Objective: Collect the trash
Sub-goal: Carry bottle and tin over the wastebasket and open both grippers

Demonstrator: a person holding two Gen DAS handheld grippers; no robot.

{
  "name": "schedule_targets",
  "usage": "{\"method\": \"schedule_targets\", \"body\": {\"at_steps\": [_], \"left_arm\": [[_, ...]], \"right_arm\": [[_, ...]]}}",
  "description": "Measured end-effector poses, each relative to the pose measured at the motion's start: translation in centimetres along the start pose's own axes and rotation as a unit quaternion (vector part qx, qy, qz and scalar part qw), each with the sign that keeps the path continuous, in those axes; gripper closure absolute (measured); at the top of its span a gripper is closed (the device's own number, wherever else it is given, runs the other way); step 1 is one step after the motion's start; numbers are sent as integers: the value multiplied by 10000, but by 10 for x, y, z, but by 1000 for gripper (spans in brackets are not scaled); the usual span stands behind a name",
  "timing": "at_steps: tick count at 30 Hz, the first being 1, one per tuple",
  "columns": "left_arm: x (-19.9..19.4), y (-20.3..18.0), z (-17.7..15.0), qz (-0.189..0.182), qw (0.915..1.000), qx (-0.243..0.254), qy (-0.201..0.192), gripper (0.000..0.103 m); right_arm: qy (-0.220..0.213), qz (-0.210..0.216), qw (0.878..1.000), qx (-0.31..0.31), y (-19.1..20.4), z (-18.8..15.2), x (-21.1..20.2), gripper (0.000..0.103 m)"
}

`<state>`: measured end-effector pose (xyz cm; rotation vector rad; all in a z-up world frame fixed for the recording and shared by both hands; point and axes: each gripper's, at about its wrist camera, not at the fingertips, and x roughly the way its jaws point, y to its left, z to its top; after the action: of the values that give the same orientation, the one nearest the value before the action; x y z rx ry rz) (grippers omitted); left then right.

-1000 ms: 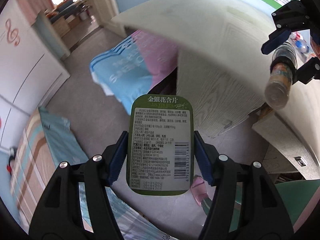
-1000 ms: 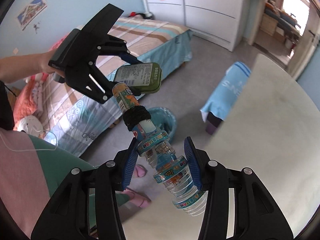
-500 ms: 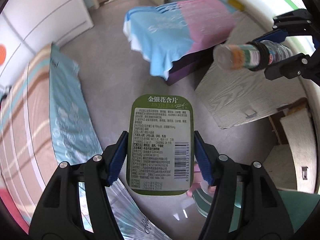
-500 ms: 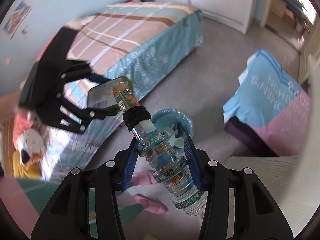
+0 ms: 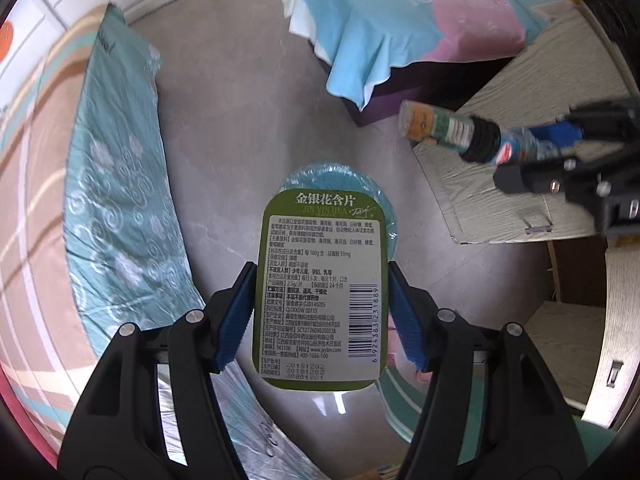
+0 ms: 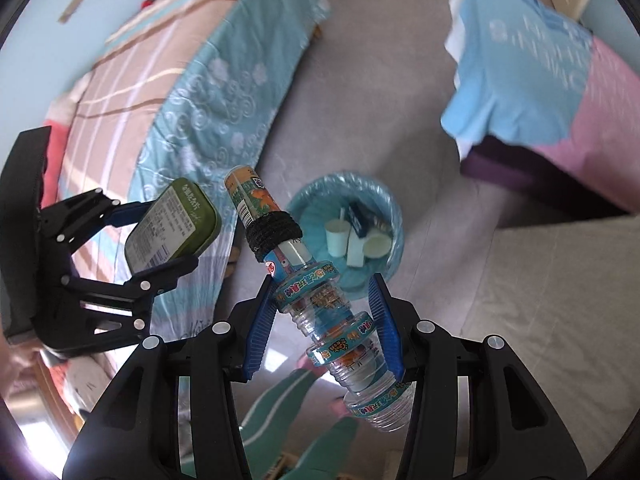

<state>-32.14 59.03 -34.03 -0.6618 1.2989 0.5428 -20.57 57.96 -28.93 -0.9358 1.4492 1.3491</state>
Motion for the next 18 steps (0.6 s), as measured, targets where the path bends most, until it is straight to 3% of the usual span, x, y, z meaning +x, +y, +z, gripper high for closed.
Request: {"method": "schedule_targets", "body": {"at_steps": [10,14,18], "left_arm": [[55,19,-8,-31,9987,-362,356,42],[71,31,-8,-166,9961,-772,403,42],[77,24,-8,-90,9966,-686,440,42]], "right_arm": [[388,-11,9960,802,-18,3,74,55],[428,-6,9962,759,-22,5,94,55],[370,41,9963,769,-23,6,97,55]]}}
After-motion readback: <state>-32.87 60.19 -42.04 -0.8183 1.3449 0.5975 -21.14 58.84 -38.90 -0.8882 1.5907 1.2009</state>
